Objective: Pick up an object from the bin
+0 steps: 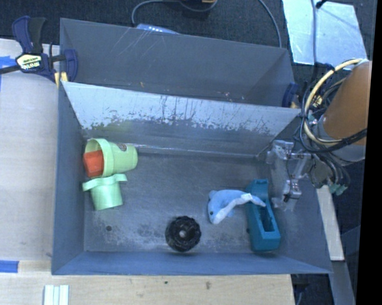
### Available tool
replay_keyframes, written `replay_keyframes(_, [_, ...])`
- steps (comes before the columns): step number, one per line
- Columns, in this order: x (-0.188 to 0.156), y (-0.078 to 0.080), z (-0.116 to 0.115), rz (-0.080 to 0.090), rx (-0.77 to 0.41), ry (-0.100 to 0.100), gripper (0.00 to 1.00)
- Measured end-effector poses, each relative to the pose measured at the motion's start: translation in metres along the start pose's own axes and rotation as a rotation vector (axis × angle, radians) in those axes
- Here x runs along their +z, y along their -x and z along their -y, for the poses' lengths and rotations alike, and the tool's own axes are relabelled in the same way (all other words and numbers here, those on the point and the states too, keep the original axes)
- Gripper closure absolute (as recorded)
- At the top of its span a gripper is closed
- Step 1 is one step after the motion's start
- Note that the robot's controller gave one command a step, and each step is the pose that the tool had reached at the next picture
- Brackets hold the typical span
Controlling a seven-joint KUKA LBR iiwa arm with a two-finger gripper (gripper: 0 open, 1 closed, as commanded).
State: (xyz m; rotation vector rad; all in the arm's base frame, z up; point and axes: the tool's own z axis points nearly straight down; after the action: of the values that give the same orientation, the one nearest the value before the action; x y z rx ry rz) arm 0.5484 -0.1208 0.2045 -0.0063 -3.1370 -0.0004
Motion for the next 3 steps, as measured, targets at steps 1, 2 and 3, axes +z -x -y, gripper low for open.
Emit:
replay_keyframes(1, [-0.005,0.001,-0.001,0.007,-0.003,-0.001,0.0])
replay_keyframes(2, [0.062,0.01,-0.004,0.01,-0.08,-0.002,0.0])
replay_keyframes(3, [0.092,0.012,-0.01,0.002,-0.104,0.0,0.0])
